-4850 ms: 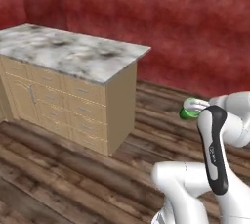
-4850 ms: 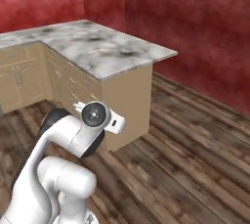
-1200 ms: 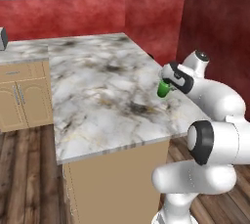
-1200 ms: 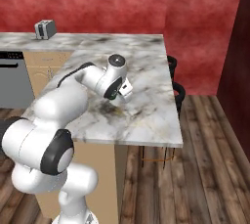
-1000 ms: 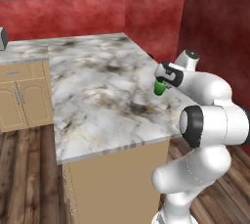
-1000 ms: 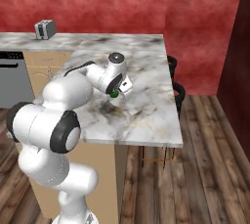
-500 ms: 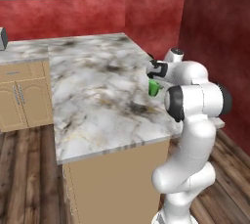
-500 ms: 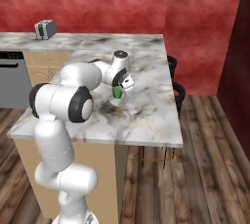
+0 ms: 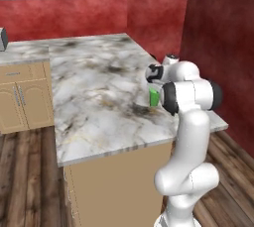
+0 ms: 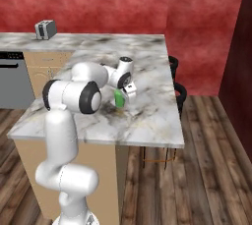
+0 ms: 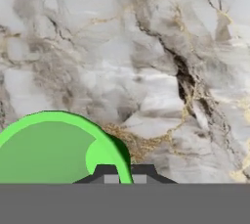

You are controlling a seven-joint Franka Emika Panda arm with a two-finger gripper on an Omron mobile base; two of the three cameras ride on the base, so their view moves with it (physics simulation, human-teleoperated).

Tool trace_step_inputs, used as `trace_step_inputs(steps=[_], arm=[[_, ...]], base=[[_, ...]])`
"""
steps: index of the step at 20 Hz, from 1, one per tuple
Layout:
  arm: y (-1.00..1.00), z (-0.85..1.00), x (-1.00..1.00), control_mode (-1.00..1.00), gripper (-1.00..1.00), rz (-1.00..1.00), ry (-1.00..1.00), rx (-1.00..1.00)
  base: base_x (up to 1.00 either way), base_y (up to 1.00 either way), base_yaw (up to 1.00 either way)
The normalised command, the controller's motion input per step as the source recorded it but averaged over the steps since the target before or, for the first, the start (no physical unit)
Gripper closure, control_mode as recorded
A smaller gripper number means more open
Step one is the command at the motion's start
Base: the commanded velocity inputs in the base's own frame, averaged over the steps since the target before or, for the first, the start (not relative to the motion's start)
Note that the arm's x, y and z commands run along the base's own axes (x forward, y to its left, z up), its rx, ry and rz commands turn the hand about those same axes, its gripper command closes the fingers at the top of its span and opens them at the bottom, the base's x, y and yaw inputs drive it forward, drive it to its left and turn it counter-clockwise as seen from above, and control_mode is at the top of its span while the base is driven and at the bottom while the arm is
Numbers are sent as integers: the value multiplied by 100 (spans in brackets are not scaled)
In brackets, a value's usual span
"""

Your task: Place the pitcher and cup on the dining counter for serving.

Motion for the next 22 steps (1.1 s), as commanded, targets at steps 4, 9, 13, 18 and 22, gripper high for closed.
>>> trace_step_inputs(steps=[4, 9, 13, 18, 22], arm=[[0, -60, 0, -100, 100, 0, 11, 0], [0, -18, 1, -100, -100, 0, 4, 0], [0, 0, -3, -100, -100, 0, 0, 0], [0, 16, -32, -100, -100, 0, -8, 0], [8, 53, -57, -100, -100, 0, -19, -1]], base=[[0, 0, 0], [0, 0, 0], [0, 0, 0], [0, 0, 0], [0, 0, 0]])
